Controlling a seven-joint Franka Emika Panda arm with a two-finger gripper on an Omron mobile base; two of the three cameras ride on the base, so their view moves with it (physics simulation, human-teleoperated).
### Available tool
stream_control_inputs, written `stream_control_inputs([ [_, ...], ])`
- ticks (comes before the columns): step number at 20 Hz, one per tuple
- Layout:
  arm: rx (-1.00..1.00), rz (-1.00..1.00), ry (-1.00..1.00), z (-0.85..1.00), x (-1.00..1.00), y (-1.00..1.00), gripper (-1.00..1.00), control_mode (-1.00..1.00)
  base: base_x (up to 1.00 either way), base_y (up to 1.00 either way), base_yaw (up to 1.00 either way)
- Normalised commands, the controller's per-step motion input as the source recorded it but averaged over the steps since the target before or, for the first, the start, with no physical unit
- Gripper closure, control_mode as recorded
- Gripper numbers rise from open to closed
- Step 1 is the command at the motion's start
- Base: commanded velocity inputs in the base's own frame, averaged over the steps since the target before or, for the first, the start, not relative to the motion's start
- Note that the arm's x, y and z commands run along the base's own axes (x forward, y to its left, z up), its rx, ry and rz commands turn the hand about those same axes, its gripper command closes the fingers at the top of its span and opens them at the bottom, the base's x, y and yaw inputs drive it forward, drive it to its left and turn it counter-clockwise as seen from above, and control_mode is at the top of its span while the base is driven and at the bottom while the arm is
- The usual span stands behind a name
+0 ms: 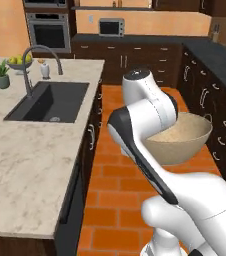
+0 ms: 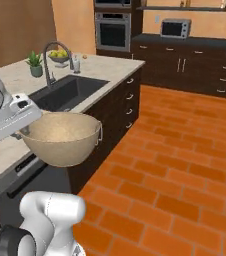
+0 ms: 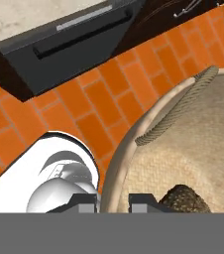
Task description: Open the cabinet, pick up the bread from the cabinet and place it in the basket. Then move the basket to the dining counter.
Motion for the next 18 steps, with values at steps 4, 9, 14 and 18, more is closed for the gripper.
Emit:
stream_control_inputs([
  [4,0.0,0.0,0.0,0.0,0.0,0.0,1.0,1.0,0.0,0.35,0.79],
  [9,0.0,0.0,0.0,0.0,0.0,0.0,1.0,1.0,-0.21,0.54,0.2],
  [14,0.0,0.0,0.0,0.0,0.0,0.0,1.0,1.0,-0.64,0.58,-0.36],
  [18,0.0,0.0,0.0,0.0,0.0,0.0,1.0,1.0,-0.51,0.69,-0.53],
])
